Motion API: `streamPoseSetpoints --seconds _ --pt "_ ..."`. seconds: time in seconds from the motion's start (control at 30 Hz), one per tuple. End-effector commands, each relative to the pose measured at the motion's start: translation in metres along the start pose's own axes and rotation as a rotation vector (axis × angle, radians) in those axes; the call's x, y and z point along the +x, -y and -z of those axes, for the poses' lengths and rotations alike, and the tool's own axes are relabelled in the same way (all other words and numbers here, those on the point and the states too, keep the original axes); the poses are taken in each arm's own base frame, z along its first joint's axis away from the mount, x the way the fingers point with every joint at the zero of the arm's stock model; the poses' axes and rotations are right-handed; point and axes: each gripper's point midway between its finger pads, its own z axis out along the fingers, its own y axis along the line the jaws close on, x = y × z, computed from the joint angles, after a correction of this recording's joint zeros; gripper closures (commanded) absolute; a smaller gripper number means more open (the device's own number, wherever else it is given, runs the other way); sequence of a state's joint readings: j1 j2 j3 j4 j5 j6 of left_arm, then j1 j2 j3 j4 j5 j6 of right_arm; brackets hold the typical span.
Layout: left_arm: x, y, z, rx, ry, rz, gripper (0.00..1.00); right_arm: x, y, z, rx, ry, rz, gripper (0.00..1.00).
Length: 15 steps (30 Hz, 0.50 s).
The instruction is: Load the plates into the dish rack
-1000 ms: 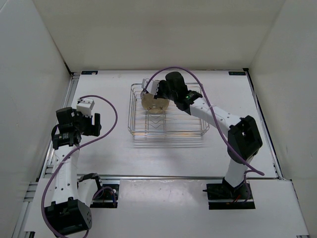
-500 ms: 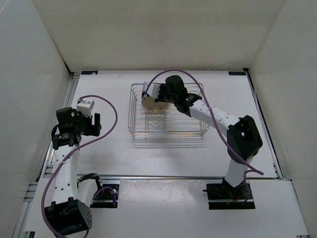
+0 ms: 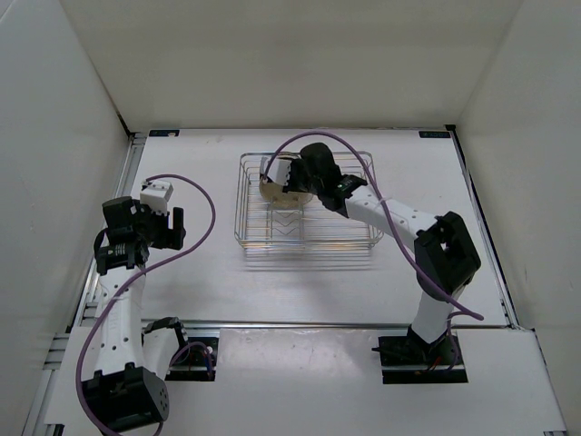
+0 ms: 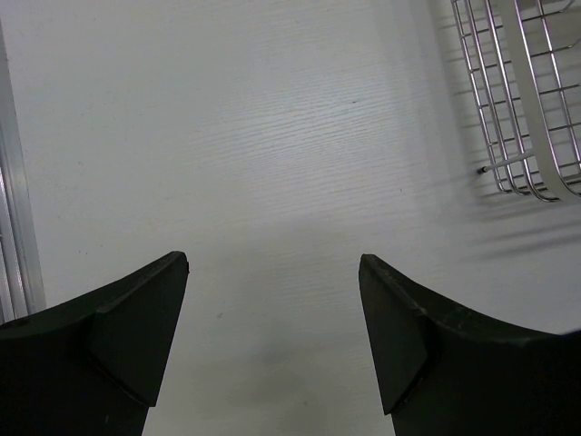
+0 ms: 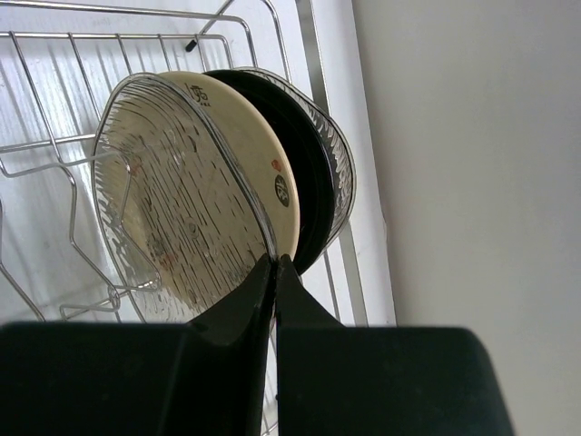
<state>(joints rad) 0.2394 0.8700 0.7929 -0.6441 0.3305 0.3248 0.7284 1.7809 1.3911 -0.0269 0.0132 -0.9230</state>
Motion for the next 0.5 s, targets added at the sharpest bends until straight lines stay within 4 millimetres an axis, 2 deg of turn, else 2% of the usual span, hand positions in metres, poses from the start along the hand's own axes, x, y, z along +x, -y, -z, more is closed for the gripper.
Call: streamPoseSetpoints --seconds 0.0,0.2,0.47 --pt "-0.003 0.002 0.005 0.004 0.021 -0.012 0.13 -0.027 0.006 0.016 0.025 0.054 -0.013 1.00" --pt "-0.002 0.003 0.007 0.002 0.029 -0.015 0.13 -0.036 -0.005 0.017 0.002 0.047 0.000 1.00" --pt "0.001 0.003 0.009 -0.007 0.026 -0.024 0.13 -0.033 -0.020 0.018 -0.033 0.014 0.000 1.00"
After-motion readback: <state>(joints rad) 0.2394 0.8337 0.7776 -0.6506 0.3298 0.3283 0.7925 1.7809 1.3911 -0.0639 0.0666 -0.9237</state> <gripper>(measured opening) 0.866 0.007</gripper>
